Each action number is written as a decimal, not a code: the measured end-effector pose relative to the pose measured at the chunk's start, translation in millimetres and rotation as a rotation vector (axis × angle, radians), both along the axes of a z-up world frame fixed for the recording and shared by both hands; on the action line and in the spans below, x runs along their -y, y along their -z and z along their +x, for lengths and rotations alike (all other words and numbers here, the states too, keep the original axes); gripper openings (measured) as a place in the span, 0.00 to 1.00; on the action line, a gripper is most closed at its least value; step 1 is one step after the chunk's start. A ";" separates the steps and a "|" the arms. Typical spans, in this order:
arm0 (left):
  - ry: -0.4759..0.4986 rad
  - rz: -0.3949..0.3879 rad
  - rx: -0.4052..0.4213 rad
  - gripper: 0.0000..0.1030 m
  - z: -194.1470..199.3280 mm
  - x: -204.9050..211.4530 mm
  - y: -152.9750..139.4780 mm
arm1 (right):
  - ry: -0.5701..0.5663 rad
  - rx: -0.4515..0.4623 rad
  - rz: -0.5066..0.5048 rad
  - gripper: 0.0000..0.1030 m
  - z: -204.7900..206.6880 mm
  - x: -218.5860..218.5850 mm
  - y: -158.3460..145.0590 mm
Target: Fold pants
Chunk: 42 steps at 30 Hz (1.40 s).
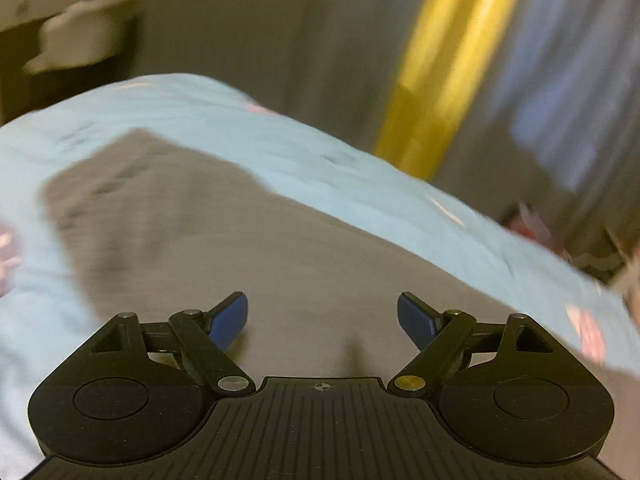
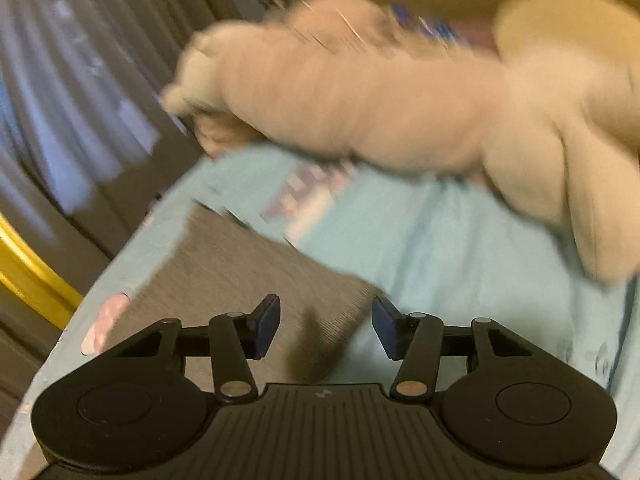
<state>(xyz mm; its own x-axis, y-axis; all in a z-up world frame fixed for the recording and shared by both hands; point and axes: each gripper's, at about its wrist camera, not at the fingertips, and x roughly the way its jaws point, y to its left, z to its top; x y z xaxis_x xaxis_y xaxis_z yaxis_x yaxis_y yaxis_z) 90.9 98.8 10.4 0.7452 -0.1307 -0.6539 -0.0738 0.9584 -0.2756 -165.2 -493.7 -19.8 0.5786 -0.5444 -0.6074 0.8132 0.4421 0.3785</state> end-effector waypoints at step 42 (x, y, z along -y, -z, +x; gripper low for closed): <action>-0.044 0.146 -0.102 0.91 -36.5 63.6 45.0 | -0.094 -0.030 -0.004 0.66 -26.0 43.8 18.2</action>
<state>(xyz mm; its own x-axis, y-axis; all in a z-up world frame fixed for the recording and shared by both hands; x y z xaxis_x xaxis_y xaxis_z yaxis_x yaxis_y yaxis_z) 54.4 35.2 -34.6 0.6768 0.0025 -0.7361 -0.1367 0.9830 -0.1224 -191.2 -537.5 -38.0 0.6090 -0.4907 -0.6232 0.7788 0.5187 0.3527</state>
